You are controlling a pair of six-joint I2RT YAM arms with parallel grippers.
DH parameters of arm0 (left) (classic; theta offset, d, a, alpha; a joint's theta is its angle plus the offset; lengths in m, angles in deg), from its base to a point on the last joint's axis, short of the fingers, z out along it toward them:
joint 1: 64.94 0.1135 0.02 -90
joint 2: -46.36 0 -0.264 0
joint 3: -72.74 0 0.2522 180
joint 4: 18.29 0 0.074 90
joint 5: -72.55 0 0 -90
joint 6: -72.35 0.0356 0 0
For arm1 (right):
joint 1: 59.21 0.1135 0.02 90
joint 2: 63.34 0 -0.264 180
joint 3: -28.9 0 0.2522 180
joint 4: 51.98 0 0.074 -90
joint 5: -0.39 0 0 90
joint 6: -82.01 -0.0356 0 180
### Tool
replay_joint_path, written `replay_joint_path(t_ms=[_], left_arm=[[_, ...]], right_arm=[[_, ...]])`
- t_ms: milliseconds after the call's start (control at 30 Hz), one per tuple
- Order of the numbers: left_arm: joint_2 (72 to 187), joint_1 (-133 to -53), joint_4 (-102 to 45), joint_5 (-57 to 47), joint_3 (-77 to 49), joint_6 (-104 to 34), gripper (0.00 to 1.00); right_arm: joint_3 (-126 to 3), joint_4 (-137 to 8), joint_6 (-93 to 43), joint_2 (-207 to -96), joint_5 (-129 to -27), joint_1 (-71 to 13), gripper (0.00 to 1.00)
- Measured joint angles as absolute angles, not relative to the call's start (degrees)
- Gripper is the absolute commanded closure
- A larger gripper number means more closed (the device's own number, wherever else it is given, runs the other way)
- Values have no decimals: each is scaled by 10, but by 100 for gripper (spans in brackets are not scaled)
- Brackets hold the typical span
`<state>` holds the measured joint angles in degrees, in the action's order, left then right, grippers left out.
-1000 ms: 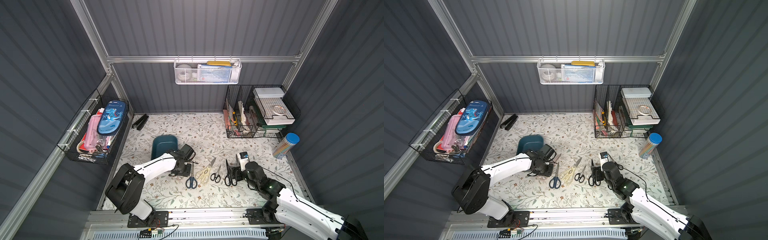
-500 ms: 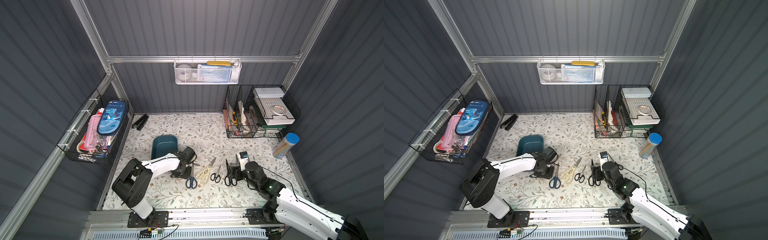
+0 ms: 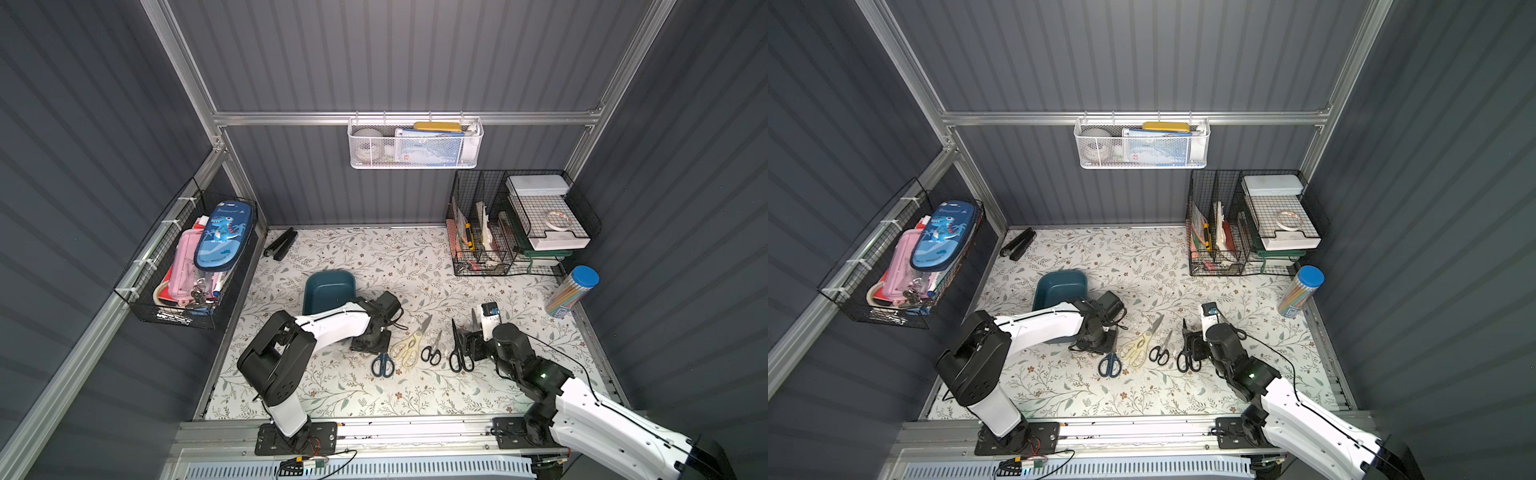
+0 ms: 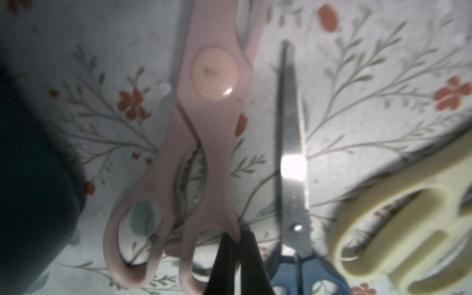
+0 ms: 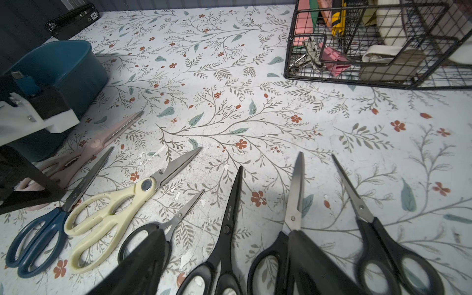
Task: Put the scissors into the storage box
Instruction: Pick up the scissors from the center of the board, then place the scissors in the storage box.
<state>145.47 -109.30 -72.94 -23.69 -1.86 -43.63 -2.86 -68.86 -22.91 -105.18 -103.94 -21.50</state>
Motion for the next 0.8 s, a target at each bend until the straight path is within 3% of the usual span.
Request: replay_joint_path(t_ms=[233, 367, 600, 800], left_arm=[[1443, -1106, -802, -275, -216, -443, 100], [1417, -1047, -847, -297, -287, -447, 100], [1380, -858, -877, -309, -201, -446, 100], [1426, -846, -858, -270, -135, -446, 100]], right_arm=[[-29, -689, -229, -1042, -1047, -215, 20], [-29, -689, -229, -1042, -1047, -214, 20], [-29, -689, -229, -1042, -1049, -211, 20], [-29, -689, -229, -1042, -1051, -207, 20]])
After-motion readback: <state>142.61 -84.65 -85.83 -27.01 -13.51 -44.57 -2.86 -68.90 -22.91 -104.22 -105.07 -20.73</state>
